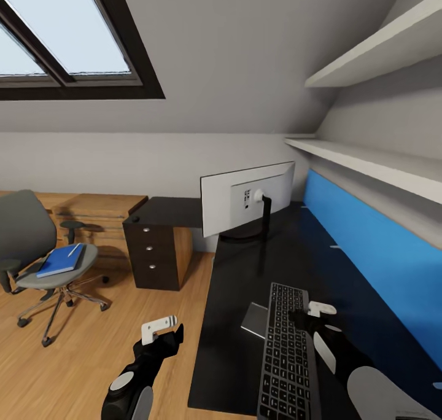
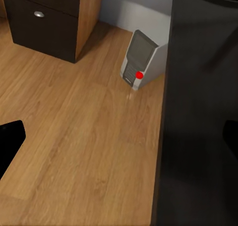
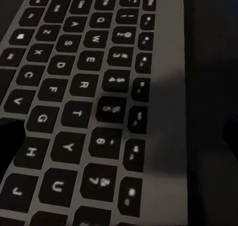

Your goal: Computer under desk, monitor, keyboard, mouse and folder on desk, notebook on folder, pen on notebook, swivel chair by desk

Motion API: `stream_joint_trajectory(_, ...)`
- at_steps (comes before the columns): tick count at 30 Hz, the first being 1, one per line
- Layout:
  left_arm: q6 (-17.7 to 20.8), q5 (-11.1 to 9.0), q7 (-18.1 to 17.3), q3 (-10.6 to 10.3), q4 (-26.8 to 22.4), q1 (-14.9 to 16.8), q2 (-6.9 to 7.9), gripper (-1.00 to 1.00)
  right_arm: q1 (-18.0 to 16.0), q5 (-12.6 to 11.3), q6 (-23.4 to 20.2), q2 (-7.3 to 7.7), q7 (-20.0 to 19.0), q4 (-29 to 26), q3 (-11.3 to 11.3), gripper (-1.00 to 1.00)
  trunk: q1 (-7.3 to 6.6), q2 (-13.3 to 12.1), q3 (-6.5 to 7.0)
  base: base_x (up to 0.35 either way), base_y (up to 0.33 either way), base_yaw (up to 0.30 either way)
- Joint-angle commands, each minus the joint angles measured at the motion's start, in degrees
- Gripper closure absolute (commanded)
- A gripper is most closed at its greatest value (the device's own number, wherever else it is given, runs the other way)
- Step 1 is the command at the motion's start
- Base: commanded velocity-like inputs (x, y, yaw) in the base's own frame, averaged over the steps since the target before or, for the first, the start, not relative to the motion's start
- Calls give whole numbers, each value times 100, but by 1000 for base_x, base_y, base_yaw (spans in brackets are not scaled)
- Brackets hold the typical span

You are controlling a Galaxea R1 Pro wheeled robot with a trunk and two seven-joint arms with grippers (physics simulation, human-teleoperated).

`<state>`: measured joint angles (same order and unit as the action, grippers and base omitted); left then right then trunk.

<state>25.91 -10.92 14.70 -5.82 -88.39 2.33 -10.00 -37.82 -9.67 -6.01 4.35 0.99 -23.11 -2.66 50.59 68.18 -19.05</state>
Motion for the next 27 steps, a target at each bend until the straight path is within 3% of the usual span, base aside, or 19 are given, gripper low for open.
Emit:
stream_joint_trajectory(1, 20, -59, 53, -7, -8, 4, 0, -100, -2, -48, -32, -4, 13, -12, 0, -100, 23, 46, -26, 0, 0, 0)
stream_joint_trajectory(27, 12, -59, 59, -7, -11, 4, 0, -100, -1, -52, -40, -13, 59, -19, -24, -100, 572, 1049, -474, 0, 0, 0)
